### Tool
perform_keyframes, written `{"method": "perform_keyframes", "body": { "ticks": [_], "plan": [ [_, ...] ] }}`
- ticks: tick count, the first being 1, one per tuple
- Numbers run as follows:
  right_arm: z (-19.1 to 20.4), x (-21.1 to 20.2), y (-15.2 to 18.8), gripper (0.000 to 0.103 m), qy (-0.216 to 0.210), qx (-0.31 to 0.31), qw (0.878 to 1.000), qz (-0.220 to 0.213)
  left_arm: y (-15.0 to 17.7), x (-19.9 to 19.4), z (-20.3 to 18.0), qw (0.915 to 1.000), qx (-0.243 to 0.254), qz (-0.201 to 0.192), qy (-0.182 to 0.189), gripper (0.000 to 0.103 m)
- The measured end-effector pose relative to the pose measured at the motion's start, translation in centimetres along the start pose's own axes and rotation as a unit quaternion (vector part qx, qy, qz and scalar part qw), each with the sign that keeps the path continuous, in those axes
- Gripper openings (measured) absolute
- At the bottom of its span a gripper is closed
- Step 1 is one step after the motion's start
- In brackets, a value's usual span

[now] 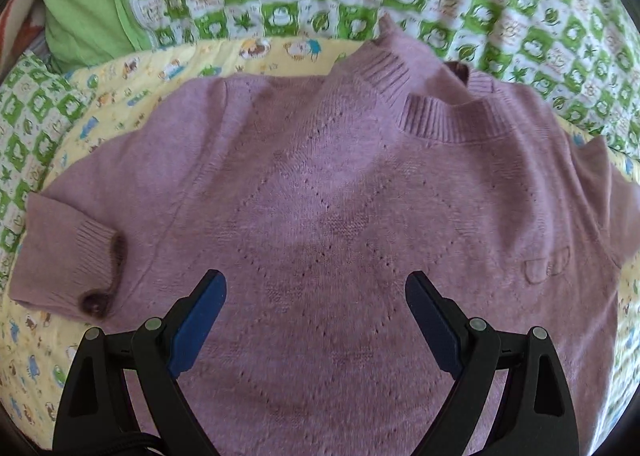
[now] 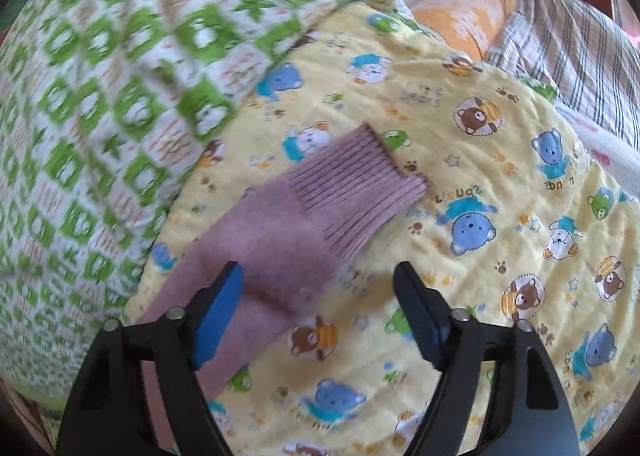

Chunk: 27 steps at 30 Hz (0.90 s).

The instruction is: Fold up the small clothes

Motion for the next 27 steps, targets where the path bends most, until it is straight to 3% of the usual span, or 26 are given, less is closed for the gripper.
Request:
{"method": "perform_keyframes", "body": {
  "ticks": [1, 2, 4, 7, 9, 12, 14, 15, 16, 18, 19, 23, 27],
  "plan": [
    [0.1, 0.3, -0.2, 0.049, -0.010, 0.002, 1.000, -0.003, 0.0, 0.4, 0.0, 1.0000, -0.001, 0.006, 0.005, 0.092],
    [0.6, 0.4, -0.3, 0.027, -0.018, -0.001, 1.000, -0.004, 0.1, 0.7, 0.1, 0.9999, 0.000, 0.009, 0.007, 0.092],
    [3.0, 0.2, -0.5, 0.007, -0.041, -0.028, 0.999, -0.006, 0.3, 0.8, 0.5, 0.9999, 0.001, 0.008, 0.011, 0.092],
    [9.0, -1.9, 1.1, 0.006, -0.100, -0.086, 0.991, -0.014, 0.7, 0.5, 1.4, 0.9996, -0.006, 0.011, 0.024, 0.092],
    [14.4, -3.7, 3.4, 0.006, -0.159, -0.127, 0.979, -0.005, 1.3, -0.1, 2.2, 0.9992, -0.013, 0.014, 0.036, 0.092],
    [23.7, -6.0, 9.2, 0.006, -0.275, -0.190, 0.942, 0.039, 2.1, -1.2, 3.8, 0.9980, -0.024, 0.013, 0.056, 0.092],
    [29.8, -6.6, 15.5, 0.008, -0.351, -0.215, 0.905, 0.110, 2.5, -2.1, 4.0, 0.9968, -0.032, 0.019, 0.071, 0.092],
    [33.2, -6.3, 19.5, 0.010, -0.391, -0.224, 0.876, 0.170, 2.6, -2.3, 4.4, 0.9962, -0.035, 0.020, 0.078, 0.092],
    [35.0, -6.1, 22.8, 0.012, -0.404, -0.234, 0.859, 0.212, 2.8, -2.4, 4.9, 0.9953, -0.039, 0.024, 0.085, 0.092],
    [37.9, -5.7, 28.3, 0.034, -0.408, -0.266, 0.830, 0.272, 3.0, -2.4, 5.4, 0.9938, -0.049, 0.033, 0.095, 0.092],
    [38.7, -5.7, 30.6, 0.045, -0.404, -0.287, 0.822, 0.280, 3.1, -2.1, 5.8, 0.9922, -0.056, 0.041, 0.103, 0.092],
    [37.9, -4.8, 34.2, 0.046, -0.376, -0.302, 0.825, 0.294, 3.2, -0.6, 6.3, 0.9876, -0.078, 0.061, 0.123, 0.092],
    [34.1, -3.8, 33.1, 0.046, -0.331, -0.277, 0.855, 0.288, 3.3, 1.1, 5.4, 0.9834, -0.090, 0.082, 0.135, 0.092]
  ]
}}
Point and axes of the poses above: each gripper's, at about its wrist camera, not at the fingertips, and x roughly the way its jaws point, z to its left, y to its underside, the point moved 2 cm from there along x, roughly the way its jaws point, and after that the axes turned 7 degrees about -y, right-handed, at the moved point
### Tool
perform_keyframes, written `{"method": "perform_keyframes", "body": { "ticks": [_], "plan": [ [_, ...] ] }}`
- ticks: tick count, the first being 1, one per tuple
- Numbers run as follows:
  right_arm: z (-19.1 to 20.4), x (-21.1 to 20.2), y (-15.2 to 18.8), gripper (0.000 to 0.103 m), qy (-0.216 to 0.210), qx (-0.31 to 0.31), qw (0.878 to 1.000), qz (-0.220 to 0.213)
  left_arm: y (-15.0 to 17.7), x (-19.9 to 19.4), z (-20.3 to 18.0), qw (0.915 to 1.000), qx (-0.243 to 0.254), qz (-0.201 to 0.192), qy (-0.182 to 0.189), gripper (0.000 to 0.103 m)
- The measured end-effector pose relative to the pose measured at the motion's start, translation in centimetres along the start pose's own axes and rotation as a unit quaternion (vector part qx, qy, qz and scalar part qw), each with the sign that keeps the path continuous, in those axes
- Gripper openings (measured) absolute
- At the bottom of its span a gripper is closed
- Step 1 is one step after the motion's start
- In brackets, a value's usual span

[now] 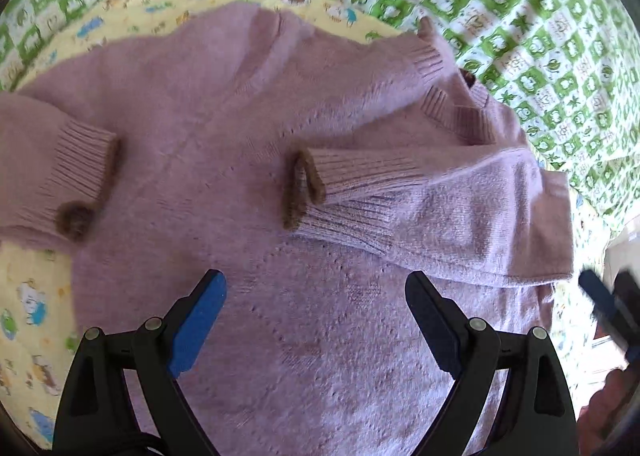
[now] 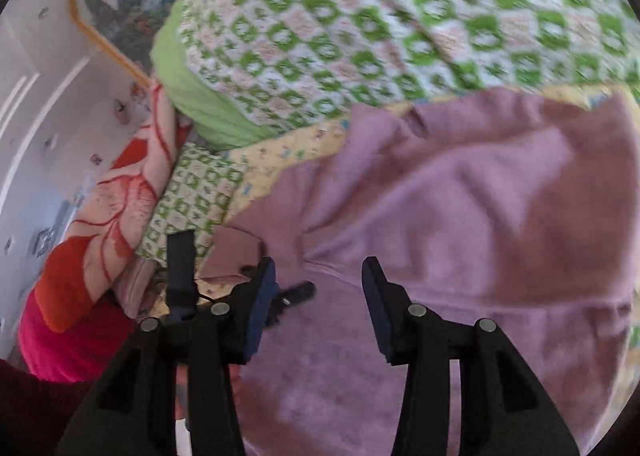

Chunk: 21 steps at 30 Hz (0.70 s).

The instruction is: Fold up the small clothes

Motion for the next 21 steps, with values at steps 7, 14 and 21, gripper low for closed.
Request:
{"method": "perform_keyframes", "body": {
  "ticks": [7, 14, 21],
  "plan": [
    [-5.1, -4.6, 2.5, 0.046, 0.047, 0.077, 0.995, -0.036, -3.0, 2.6, -1.3, 0.9999, -0.005, -0.008, -0.012, 0.079],
    [-7.2, -6.4, 3.0, 0.046, 0.072, 0.107, 0.990, -0.059, -5.7, -1.5, -2.6, 0.9958, -0.018, -0.038, 0.081, 0.007],
    [-8.4, -8.6, 2.1, 0.046, 0.107, 0.106, 0.985, -0.089, -5.2, -5.6, 2.2, 0.9974, -0.001, -0.066, 0.029, 0.007]
  ]
}}
Point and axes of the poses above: each gripper's, at about its wrist camera, not at the fingertips, and x roughly the way its jaws point, z to its left, y to its underside, the point moved 2 cm from there along x, roughly the way its jaws point, and after that the axes turned 7 degrees about -y, right-handed, at the moved point
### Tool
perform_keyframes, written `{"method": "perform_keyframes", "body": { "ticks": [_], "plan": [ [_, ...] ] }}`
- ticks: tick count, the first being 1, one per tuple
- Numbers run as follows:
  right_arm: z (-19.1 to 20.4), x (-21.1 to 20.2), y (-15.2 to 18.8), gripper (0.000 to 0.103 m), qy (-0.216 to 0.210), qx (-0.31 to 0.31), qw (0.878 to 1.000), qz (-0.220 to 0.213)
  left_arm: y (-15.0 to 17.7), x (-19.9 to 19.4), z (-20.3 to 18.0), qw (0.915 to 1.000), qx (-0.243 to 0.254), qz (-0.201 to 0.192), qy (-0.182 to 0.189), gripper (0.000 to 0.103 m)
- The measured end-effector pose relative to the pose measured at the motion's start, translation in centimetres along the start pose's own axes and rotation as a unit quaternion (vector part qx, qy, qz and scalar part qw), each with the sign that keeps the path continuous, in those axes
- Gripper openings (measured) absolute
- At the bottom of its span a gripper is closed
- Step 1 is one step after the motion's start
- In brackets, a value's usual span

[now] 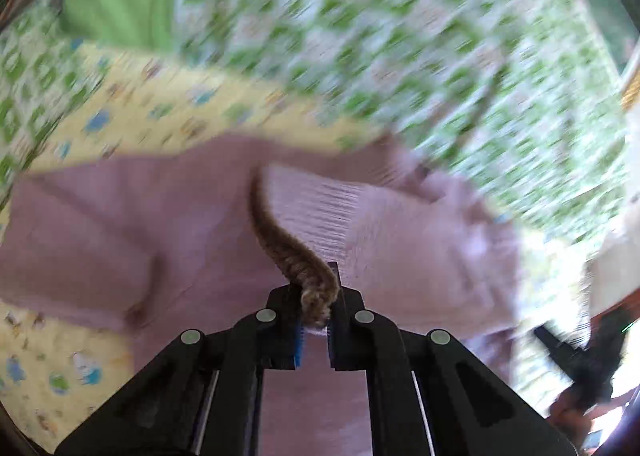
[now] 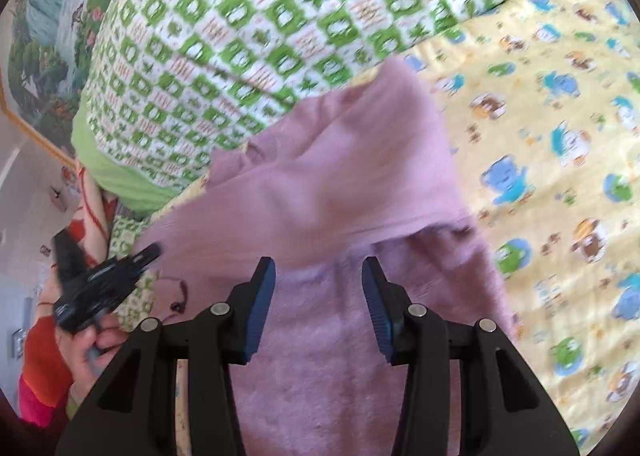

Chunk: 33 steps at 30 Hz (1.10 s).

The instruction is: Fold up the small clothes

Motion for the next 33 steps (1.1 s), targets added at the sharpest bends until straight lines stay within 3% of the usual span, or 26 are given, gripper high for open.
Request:
{"method": "perform_keyframes", "body": {
  "ticks": [6, 13, 16, 17, 18, 19, 23, 26, 31, 33],
  "plan": [
    [-0.6, 1.0, -2.4, 0.046, 0.052, -0.015, 0.998, -0.014, 3.1, 2.7, 5.8, 0.9976, -0.056, 0.035, -0.019, 0.007],
    [-1.9, 5.8, -7.1, 0.057, 0.118, -0.054, 0.992, 0.013, 5.0, 3.1, 6.1, 0.9975, -0.051, 0.035, -0.035, 0.007],
    [-3.3, 8.2, -8.0, 0.057, 0.107, -0.038, 0.993, 0.041, 5.3, 3.4, 5.5, 0.9974, -0.050, 0.037, -0.036, 0.007],
    [-3.4, 8.9, -8.0, 0.054, 0.103, -0.041, 0.993, 0.047, 5.4, 3.5, 5.2, 0.9975, -0.048, 0.039, -0.035, 0.007],
    [-3.5, 9.2, -8.1, 0.044, 0.099, -0.049, 0.993, 0.052, 5.3, 3.6, 4.8, 0.9976, -0.045, 0.039, -0.035, 0.007],
    [-3.4, 9.4, -8.3, 0.011, 0.091, -0.053, 0.993, 0.059, 5.2, 3.7, 4.3, 0.9979, -0.040, 0.039, -0.033, 0.007],
    [-2.7, 6.7, -11.2, 0.011, 0.118, -0.081, 0.989, 0.024, 4.7, 4.3, 1.7, 0.9989, -0.023, 0.039, -0.013, 0.007],
    [-4.0, 5.7, -12.7, 0.009, 0.132, -0.071, 0.989, 0.017, 4.9, 5.3, 0.6, 0.9989, -0.012, 0.040, -0.022, 0.007],
    [-5.7, 7.8, -11.4, 0.009, 0.178, -0.083, 0.979, 0.048, 5.6, 5.5, 2.1, 0.9987, -0.011, 0.043, -0.026, 0.008],
    [-5.4, 7.6, -11.2, 0.015, 0.185, -0.083, 0.978, 0.044, 5.7, 5.3, 2.3, 0.9985, -0.005, 0.049, -0.023, 0.015]
  ]
}}
Point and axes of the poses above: each gripper's, at about its wrist camera, not at the fingertips, and x roughly the way its jaws point, z to its left, y to its underside, the point moved 2 cm from there along x, roughly the way its jaws point, and after that the axes turned 7 degrees about -y, right-handed, at the moved point
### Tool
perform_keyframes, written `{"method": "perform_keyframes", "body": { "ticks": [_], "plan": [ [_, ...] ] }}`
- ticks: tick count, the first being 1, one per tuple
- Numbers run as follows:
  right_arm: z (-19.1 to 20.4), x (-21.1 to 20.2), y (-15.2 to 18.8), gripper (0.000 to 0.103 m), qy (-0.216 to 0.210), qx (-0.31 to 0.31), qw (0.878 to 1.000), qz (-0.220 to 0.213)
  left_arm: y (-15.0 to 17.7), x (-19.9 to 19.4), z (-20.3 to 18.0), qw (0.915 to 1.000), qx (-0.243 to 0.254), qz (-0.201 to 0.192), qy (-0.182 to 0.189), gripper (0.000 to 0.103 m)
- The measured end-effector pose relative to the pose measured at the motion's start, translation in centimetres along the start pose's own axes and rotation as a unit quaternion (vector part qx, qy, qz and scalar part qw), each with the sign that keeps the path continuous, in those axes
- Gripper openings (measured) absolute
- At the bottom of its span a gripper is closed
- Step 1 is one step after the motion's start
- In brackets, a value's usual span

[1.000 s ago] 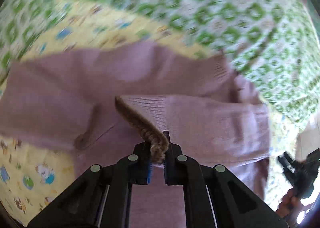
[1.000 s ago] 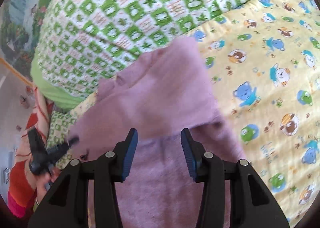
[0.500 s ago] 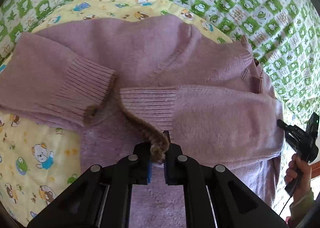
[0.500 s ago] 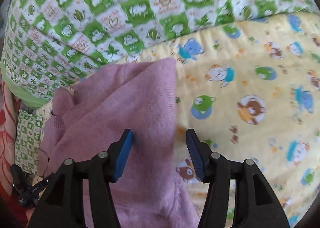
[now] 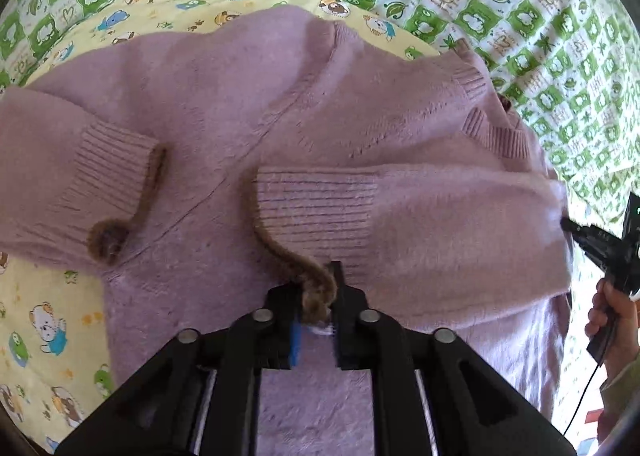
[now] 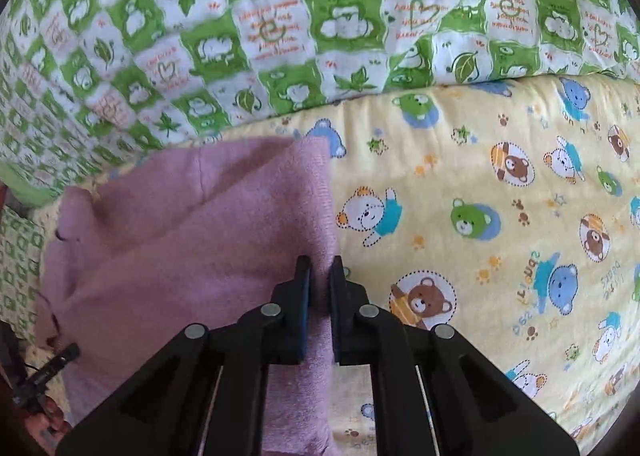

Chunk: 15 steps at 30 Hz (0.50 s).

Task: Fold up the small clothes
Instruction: 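Release the folded sleeve cuff from the left tool onto the body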

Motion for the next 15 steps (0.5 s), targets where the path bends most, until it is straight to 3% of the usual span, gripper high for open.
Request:
{"method": "perform_keyframes", "body": {
  "ticks": [2, 4, 5, 10, 12, 15],
  "plan": [
    [0.3, -1.3, 0.1, 0.037, 0.011, 0.013, 1.000, -0.010, 0.2, -1.0, 0.5, 1.0000, 0.004, -0.002, -0.002, 0.017],
    [0.6, -3.2, 0.4, 0.046, 0.001, 0.026, 0.999, -0.034, 0.2, -2.4, 1.3, 0.9999, 0.005, -0.012, -0.007, 0.018],
    [0.8, -4.1, 0.6, 0.047, -0.012, 0.031, 0.998, -0.044, 0.3, -3.1, 1.7, 0.9998, 0.008, -0.017, -0.012, 0.020],
    [3.2, -7.8, 3.4, 0.047, -0.079, 0.047, 0.994, -0.055, 0.6, -6.5, 4.6, 0.9959, 0.036, -0.056, -0.061, 0.064],
    [4.9, -8.1, 4.9, 0.047, -0.097, 0.043, 0.993, -0.045, 0.3, -7.2, 6.1, 0.9920, 0.053, -0.067, -0.093, 0.073],
    [7.0, -8.1, 8.3, 0.047, -0.118, 0.036, 0.992, -0.018, -0.5, -6.9, 7.7, 0.9872, 0.080, -0.067, -0.121, 0.073]
  ]
}}
Point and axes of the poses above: each gripper's, at about its wrist camera, not at the fingertips, and x roughly the way its jaws point, z to its left, y to its underside, the point moved 2 cm from there along x, roughly the way its jaws point, and after that the axes turned 7 degrees about -y, right-handed, at the moved point
